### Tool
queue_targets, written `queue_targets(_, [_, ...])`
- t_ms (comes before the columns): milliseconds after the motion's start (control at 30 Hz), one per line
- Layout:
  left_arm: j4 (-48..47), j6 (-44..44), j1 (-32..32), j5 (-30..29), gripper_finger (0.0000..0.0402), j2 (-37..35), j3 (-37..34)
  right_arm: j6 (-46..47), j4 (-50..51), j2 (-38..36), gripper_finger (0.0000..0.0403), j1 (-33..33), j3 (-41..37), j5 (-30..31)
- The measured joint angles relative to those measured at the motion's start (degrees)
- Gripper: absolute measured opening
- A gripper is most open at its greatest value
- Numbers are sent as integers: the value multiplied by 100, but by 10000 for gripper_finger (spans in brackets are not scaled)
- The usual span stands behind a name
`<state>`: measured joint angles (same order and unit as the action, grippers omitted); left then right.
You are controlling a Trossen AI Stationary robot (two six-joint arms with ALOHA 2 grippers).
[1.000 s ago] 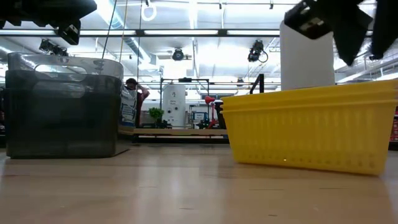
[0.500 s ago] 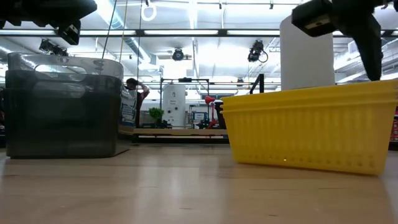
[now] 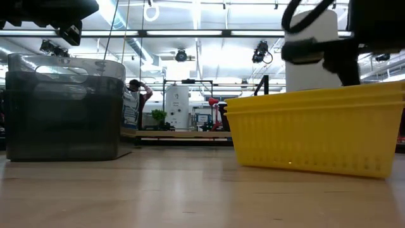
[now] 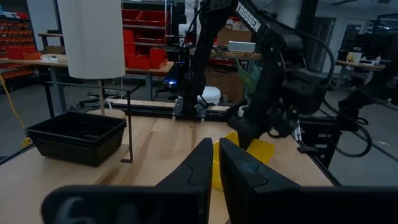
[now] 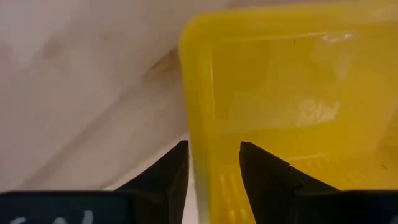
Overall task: Stack baskets on shelf by color
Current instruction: Put the stacked yellow baskets on the shelf
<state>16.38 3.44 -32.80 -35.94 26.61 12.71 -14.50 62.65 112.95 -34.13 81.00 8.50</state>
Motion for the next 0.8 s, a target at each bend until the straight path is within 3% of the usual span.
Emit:
queue_targets(233, [0,0,0,0,26,2,0,-136,-26,239,107,148,1,-37])
queue_targets(500, [0,0,-2,2,33,2,0,-337,-40,226,13,197,10,-38])
queue_targets(800, [2,0,-2,2,29,0,0,-314,-101,223,10,222,10,48])
